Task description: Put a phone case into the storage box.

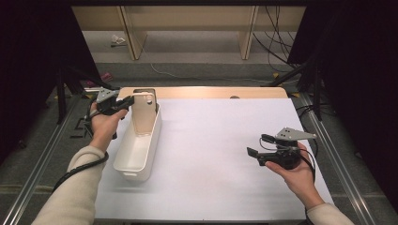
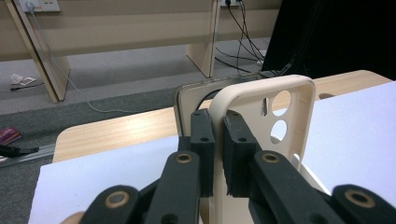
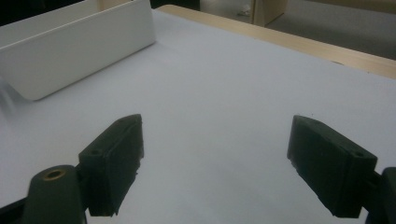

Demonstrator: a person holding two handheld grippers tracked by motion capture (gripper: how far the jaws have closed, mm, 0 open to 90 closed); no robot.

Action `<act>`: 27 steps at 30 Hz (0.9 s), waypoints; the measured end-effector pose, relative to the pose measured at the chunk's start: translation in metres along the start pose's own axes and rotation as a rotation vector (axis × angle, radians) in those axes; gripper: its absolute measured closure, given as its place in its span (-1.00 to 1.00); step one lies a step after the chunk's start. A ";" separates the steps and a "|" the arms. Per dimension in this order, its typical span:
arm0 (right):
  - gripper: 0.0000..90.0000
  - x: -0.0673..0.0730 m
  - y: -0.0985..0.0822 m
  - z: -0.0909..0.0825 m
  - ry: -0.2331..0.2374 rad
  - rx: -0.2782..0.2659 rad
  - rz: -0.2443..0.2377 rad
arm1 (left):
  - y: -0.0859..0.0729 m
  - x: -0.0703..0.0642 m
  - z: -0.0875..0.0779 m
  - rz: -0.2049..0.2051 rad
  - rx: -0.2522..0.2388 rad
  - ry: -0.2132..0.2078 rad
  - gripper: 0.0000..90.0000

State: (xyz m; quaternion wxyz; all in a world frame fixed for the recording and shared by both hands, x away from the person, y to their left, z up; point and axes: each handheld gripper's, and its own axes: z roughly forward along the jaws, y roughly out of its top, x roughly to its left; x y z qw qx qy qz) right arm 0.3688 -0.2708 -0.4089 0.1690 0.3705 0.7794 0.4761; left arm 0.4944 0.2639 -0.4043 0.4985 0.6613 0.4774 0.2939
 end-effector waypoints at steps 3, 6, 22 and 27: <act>-0.57 0.000 0.000 0.000 -0.001 0.000 0.002 | 0.000 0.000 0.001 0.005 0.003 -0.004 0.86; -0.57 -0.001 0.000 0.000 -0.001 0.000 0.002 | -0.001 0.000 0.001 0.007 0.003 -0.004 0.86; -0.57 -0.001 0.000 0.000 -0.001 0.002 0.001 | -0.002 0.003 0.008 0.007 0.015 0.012 0.84; -0.57 0.000 0.000 0.000 0.000 0.001 0.001 | -0.002 0.004 0.012 0.026 0.037 0.050 0.68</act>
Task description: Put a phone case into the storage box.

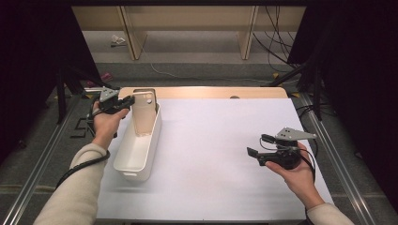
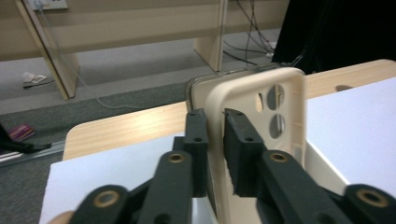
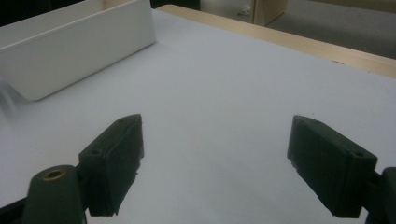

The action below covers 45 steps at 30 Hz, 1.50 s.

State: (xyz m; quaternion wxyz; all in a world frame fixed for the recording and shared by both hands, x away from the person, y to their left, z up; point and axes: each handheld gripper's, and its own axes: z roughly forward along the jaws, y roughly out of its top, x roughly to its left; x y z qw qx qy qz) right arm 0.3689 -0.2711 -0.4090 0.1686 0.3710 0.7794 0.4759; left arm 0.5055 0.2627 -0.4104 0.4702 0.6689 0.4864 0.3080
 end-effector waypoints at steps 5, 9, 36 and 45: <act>-0.57 0.000 0.000 0.000 0.000 0.000 0.001 | 0.001 -0.001 0.003 0.023 0.026 0.039 0.46; -0.57 0.000 0.000 0.000 0.000 0.000 0.000 | 0.001 -0.002 0.003 0.025 0.026 0.046 0.39; -0.57 0.000 0.000 0.001 0.002 0.004 -0.002 | 0.008 -0.014 -0.026 -0.003 0.035 0.029 -0.41; -0.57 0.000 0.000 0.001 0.002 0.003 -0.001 | 0.012 -0.031 -0.053 0.010 -0.001 -0.033 -0.66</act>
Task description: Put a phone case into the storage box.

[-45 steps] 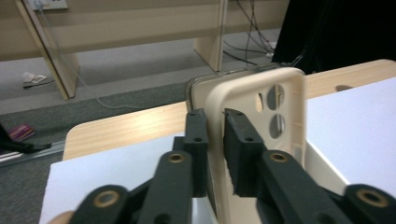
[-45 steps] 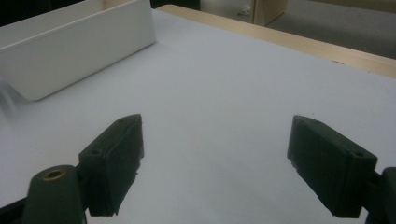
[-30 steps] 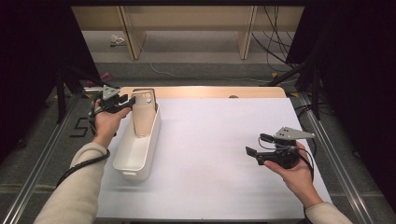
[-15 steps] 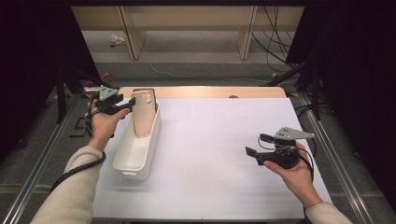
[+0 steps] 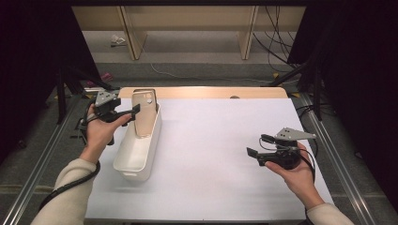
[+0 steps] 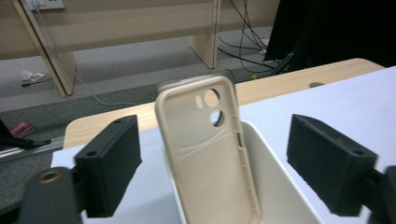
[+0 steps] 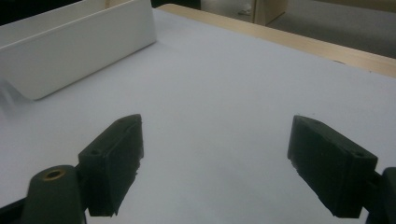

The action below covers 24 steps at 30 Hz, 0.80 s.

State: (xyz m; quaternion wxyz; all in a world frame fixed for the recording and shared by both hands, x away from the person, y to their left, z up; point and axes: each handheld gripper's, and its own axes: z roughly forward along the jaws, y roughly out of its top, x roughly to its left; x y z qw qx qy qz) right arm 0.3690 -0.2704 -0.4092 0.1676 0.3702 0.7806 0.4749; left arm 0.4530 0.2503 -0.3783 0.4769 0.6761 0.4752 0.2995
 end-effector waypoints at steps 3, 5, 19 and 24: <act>-0.57 0.000 0.000 0.000 0.000 -0.001 0.001 | 0.001 -0.005 -0.010 0.003 -0.014 -0.019 -0.74; -0.58 0.000 0.000 0.000 0.000 0.000 0.001 | 0.001 -0.008 -0.015 0.008 -0.014 -0.028 -0.78; -0.58 0.000 0.000 0.000 0.003 -0.002 0.003 | -0.015 -0.033 -0.041 0.053 0.004 -0.119 -0.95; -0.58 0.000 0.000 0.000 0.004 -0.003 0.004 | -0.020 -0.043 -0.047 0.074 -0.007 -0.149 -0.96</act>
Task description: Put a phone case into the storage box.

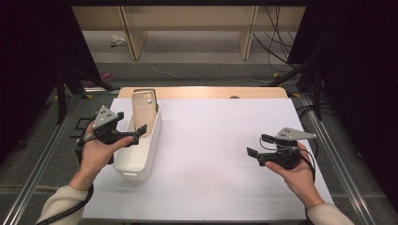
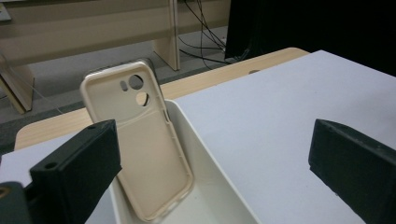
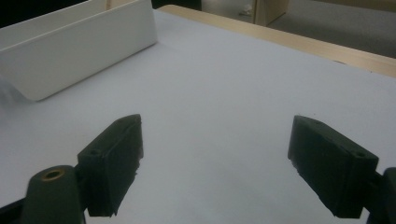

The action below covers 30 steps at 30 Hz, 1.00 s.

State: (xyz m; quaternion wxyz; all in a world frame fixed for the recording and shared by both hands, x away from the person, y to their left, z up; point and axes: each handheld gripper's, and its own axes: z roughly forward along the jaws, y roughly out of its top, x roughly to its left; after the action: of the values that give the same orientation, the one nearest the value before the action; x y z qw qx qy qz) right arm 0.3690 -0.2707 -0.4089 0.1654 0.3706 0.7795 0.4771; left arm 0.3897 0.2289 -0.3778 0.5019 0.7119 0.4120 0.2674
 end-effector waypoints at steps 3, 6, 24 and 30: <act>-0.58 0.000 0.000 0.000 0.002 0.000 0.000 | -0.003 -0.006 -0.001 0.007 0.005 -0.017 -0.97; -0.58 0.000 0.000 0.000 0.003 0.000 0.000 | -0.006 -0.013 -0.004 0.011 0.003 -0.040 -0.98; -0.62 0.002 0.000 0.001 0.013 0.007 -0.007 | -0.026 -0.047 -0.017 0.065 -0.016 -0.108 -1.00; -0.62 0.002 -0.001 0.001 0.015 0.005 -0.008 | -0.030 -0.054 -0.024 0.085 -0.016 -0.136 -1.00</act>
State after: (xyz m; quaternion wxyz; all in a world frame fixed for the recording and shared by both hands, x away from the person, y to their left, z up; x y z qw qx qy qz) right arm 0.3678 -0.2689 -0.4096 0.1606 0.3644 0.7833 0.4774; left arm 0.3333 0.1994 -0.3955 0.5224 0.7412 0.3445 0.2428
